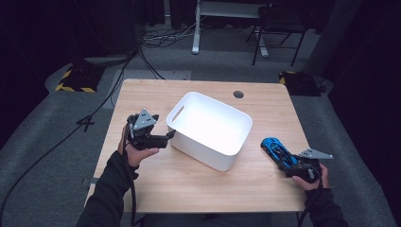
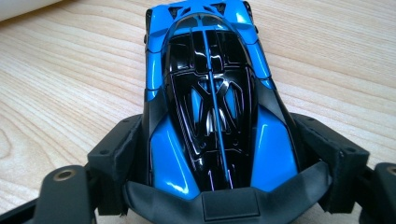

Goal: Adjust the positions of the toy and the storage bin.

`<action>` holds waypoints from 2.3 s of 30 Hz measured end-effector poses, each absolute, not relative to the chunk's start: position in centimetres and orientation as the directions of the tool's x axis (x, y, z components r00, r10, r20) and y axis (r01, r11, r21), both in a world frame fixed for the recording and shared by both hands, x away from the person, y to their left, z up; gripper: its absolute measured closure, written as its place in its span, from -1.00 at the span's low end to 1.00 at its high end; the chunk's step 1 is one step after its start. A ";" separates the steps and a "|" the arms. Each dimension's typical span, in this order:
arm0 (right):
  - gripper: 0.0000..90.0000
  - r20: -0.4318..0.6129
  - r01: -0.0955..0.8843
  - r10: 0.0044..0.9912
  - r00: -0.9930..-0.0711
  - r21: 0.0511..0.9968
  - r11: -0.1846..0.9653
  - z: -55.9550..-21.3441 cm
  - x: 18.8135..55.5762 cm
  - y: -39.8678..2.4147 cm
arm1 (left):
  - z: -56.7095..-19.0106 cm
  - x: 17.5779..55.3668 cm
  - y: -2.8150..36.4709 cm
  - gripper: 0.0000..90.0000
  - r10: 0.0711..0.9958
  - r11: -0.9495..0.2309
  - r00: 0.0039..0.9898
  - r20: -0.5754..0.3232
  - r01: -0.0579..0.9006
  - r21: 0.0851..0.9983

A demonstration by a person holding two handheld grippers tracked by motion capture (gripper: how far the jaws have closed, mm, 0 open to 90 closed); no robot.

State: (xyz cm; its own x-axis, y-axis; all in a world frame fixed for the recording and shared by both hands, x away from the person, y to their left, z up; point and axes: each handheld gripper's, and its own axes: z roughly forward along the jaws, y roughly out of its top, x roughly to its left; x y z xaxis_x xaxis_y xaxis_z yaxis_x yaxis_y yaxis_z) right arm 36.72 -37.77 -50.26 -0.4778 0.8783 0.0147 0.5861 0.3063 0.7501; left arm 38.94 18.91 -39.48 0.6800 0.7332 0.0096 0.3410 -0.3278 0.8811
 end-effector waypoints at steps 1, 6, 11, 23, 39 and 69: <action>-0.49 0.015 0.587 0.879 -0.477 0.750 0.306 -50.2 36.7 -37.8 | -39.9 39.0 19.0 -0.62 0.732 -0.327 0.682 0.001 0.349 0.878; -0.49 0.015 0.587 0.879 -0.477 0.750 0.306 -50.3 36.7 -37.7 | -42.0 39.3 19.1 -0.59 0.693 -0.374 0.720 0.026 0.328 0.867; -0.49 0.015 0.587 0.879 -0.477 0.750 0.306 -50.3 36.7 -37.7 | -43.9 40.7 18.2 -0.59 0.674 -0.429 0.739 0.017 0.372 0.823; -0.49 0.015 0.587 0.879 -0.477 0.750 0.306 -50.3 36.7 -37.8 | -46.2 42.1 16.3 -0.66 0.625 -0.486 0.780 -0.039 0.428 0.761; -0.49 0.014 0.587 0.879 -0.477 0.749 0.306 -50.3 36.7 -37.7 | -46.7 37.9 10.9 -0.36 0.410 -0.594 0.912 -0.018 0.282 0.754; -0.49 0.010 0.585 0.880 -0.476 0.750 0.308 -50.3 36.7 -37.7 | -38.1 41.0 8.9 -0.14 0.317 -0.577 0.943 0.095 0.112 0.809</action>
State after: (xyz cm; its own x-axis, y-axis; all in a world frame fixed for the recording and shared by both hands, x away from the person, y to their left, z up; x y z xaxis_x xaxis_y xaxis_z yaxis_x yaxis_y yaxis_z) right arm 36.74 -37.67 -50.27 -0.4756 0.8796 0.0102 0.5854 0.3079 0.7500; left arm 40.96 8.86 -38.12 0.9435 0.3174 0.0954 0.1122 -0.5768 0.8091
